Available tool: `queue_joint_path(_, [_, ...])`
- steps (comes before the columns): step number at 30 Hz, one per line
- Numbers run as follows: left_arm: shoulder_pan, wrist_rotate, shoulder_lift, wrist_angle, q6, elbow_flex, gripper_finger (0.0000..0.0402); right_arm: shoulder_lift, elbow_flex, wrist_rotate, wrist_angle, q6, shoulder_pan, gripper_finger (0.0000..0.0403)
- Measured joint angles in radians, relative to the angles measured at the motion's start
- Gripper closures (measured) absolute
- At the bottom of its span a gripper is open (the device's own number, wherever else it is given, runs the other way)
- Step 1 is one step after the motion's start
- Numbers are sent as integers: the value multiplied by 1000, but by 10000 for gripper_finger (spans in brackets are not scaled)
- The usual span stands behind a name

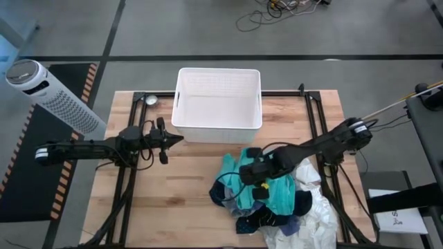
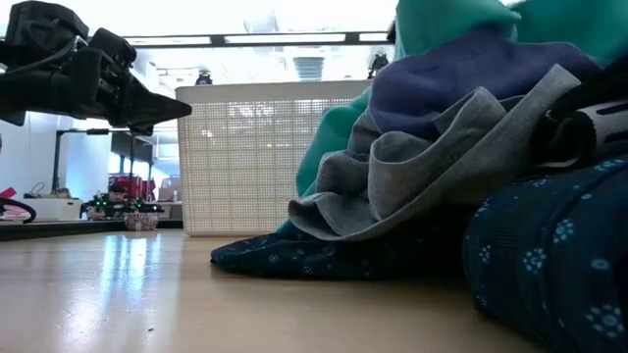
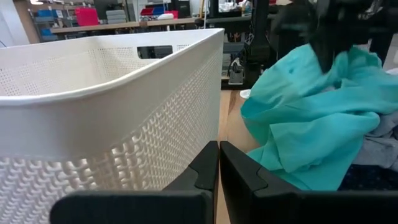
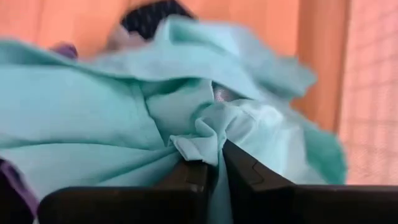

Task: Sort clothes
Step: Put the blue shorts into the laundry organizer

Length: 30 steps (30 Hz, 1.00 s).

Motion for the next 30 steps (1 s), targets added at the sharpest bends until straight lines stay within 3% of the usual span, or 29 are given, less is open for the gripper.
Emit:
queue_joint_path(6, [0,0,2,-1,0,0,400,-14,148,78,-41,-102,-2,400])
queue_joint_path(17, [-1,-2,6,2,4,0,400,-13,465,313,-36,-322,-26,402])
queue_joint_path(24, [0,-3,6,1,5,0,400,-12,677,321,24,-484,-66,402])
queue_joint_path(30, [0,-3,6,1,-14,0,400,-12,778,321,172,-614,-114,403])
